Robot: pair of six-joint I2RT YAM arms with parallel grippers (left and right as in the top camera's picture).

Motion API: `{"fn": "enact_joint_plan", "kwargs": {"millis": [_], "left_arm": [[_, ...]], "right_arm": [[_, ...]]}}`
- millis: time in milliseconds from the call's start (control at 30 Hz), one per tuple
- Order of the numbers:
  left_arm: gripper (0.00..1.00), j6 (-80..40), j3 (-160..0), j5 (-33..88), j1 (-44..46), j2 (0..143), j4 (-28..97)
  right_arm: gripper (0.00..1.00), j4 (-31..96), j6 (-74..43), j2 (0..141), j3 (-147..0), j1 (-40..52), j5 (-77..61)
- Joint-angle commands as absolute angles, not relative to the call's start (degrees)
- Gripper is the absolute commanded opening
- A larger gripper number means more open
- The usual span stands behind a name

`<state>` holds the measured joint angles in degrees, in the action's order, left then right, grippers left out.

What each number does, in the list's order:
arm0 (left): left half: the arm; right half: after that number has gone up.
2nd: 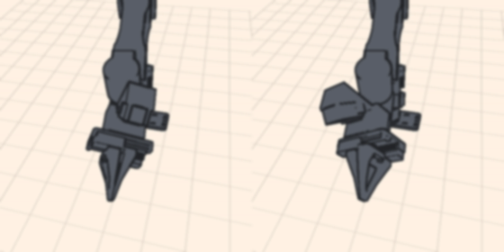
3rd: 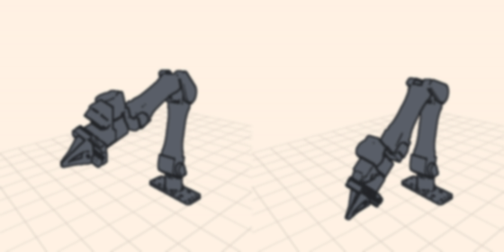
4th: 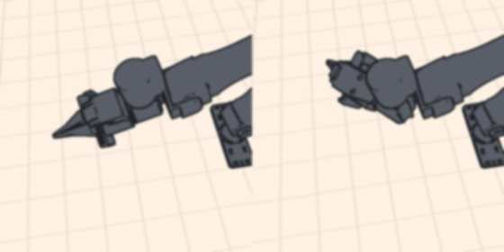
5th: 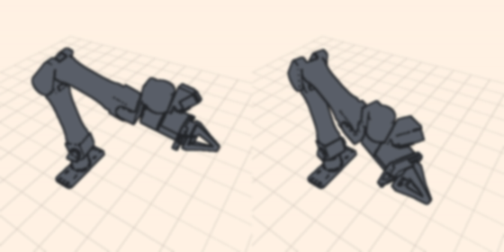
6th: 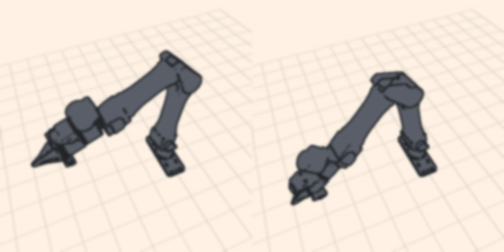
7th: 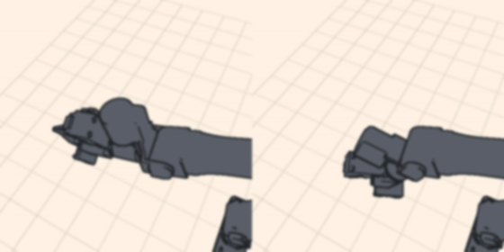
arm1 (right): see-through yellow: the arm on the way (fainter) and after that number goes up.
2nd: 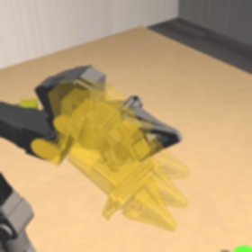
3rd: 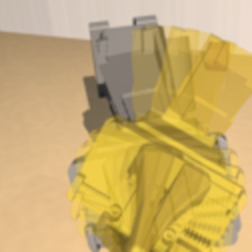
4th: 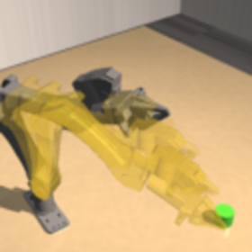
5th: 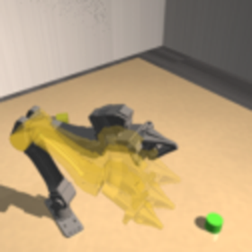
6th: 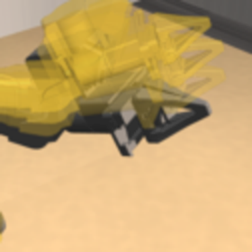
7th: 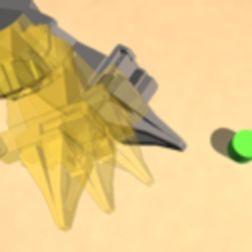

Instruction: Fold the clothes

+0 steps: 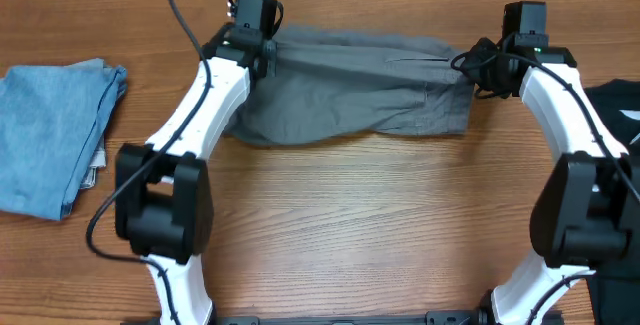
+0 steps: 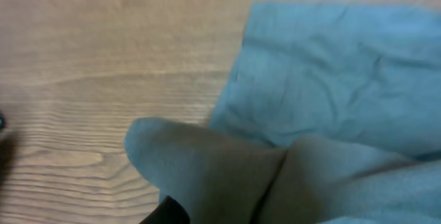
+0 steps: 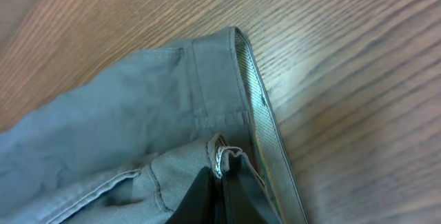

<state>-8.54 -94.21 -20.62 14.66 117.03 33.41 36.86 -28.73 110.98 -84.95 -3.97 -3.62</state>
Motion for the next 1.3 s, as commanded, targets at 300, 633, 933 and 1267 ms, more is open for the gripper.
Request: {"fn": "enact_joint_plan", "kwargs": {"millis": [300, 633, 933, 1267], "left_arm": [[1.0, -5.7, -96.1, -27.2, 13.4, 120.7, 26.5], [1.0, -10.9, -109.4, -12.7, 13.0, 119.7, 44.1], [0.89, -12.4, -108.0, 4.2, 12.0, 121.4, 49.1], [0.95, -12.2, -108.0, 4.5, 12.0, 129.0, 48.8]], "right_arm": [[0.71, 25.9, -22.9, 116.8, -85.9, -3.4, -7.8], [1.0, 22.6, -2.8, 109.2, -86.4, -3.5, -25.0], [0.69, 26.9, 11.0, 112.1, -86.2, -3.3, -29.3], [1.0, 14.6, 5.7, 111.9, -87.5, -3.3, -24.4]]}}
